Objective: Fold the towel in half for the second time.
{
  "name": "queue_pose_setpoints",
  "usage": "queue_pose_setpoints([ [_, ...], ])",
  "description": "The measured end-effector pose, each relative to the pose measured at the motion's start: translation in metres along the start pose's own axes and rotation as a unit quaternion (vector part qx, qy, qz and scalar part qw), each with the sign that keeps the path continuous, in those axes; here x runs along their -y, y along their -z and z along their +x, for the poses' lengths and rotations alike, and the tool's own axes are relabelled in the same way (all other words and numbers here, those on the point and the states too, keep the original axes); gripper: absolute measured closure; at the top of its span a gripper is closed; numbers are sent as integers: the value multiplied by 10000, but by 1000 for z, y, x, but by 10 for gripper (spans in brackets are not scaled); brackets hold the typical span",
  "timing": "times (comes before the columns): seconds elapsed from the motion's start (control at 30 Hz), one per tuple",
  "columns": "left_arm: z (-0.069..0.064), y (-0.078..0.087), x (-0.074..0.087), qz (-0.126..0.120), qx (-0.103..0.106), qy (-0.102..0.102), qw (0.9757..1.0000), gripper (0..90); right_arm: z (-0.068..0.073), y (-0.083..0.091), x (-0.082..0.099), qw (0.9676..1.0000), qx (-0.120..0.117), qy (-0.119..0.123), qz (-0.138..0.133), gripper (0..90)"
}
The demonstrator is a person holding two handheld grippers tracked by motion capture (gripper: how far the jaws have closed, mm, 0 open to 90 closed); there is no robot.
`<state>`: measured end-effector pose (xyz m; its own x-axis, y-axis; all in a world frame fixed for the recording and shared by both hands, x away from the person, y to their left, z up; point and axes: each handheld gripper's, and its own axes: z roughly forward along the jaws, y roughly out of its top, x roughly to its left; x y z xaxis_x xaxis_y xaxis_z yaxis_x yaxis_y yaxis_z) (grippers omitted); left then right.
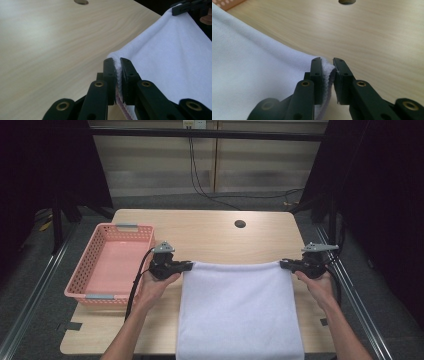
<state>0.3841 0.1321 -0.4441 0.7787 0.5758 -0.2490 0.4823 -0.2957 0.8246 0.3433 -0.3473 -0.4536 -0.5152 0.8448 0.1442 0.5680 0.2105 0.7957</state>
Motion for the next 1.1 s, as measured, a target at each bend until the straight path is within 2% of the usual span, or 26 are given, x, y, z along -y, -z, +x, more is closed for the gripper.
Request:
queue_pose_setpoints([
  [0.13, 7, 12, -16, -245, 13, 94, 9997, 842, -2, 8, -13, 9998, 61, -31, -193, 796],
  [0.23, 10, 14, -25, -257, -120, 8, 9996, 843, -5, 8, -23, 9995, 43, -56, -295, 802],
  [0.27, 11, 14, -28, -315, -128, 52, 9994, 843, -5, 7, -27, 9994, 42, -61, -328, 805],
  [0.37, 18, 13, -37, -330, -249, 75, 9991, 843, -9, 2, -36, 9991, 29, -97, -413, 814],
  [0.43, 22, 11, -42, -369, -195, 211, 9989, 843, -14, -2, -43, 9989, 27, -148, -435, 816],
  [0.5, 23, 8, -47, -310, -208, 161, 9992, 843, -21, -8, -49, 9986, 15, -268, -445, 815],
  [0.53, 24, 6, -50, -366, -197, 207, 9989, 844, -23, -9, -53, 9990, 47, -238, -380, 815],
  [0.6, 26, 4, -57, -357, -311, 149, 9988, 844, -26, -10, -62, 9989, 65, -271, -387, 816],
  [0.7, 28, 6, -68, -515, -339, 192, 9979, 844, -30, -6, -78, 9980, 114, -343, -509, 818],
  [0.8, 20, 12, -69, -708, -243, 147, 9971, 844, -28, 6, -88, 9959, 16, -328, -848, 818],
  [0.83, 16, 13, -67, -675, -231, 56, 9974, 844, -26, 11, -88, 9956, 24, -310, -884, 817],
  [0.9, 7, 18, -59, -631, -149, -4, 9979, 843, -22, 20, -81, 9959, 108, -149, -891, 815],
  [1.0, -9, 28, -44, -696, 37, -13, 9976, 843, -16, 34, -65, 9961, -1, -129, -878, 817],
  [1.07, -22, 34, -35, -639, 38, -202, 9977, 843, -6, 45, -55, 9963, -52, -24, -858, 818],
  [1.1, -27, 38, -31, -655, 122, -205, 9976, 843, -1, 50, -50, 9963, -114, 12, -854, 817],
])
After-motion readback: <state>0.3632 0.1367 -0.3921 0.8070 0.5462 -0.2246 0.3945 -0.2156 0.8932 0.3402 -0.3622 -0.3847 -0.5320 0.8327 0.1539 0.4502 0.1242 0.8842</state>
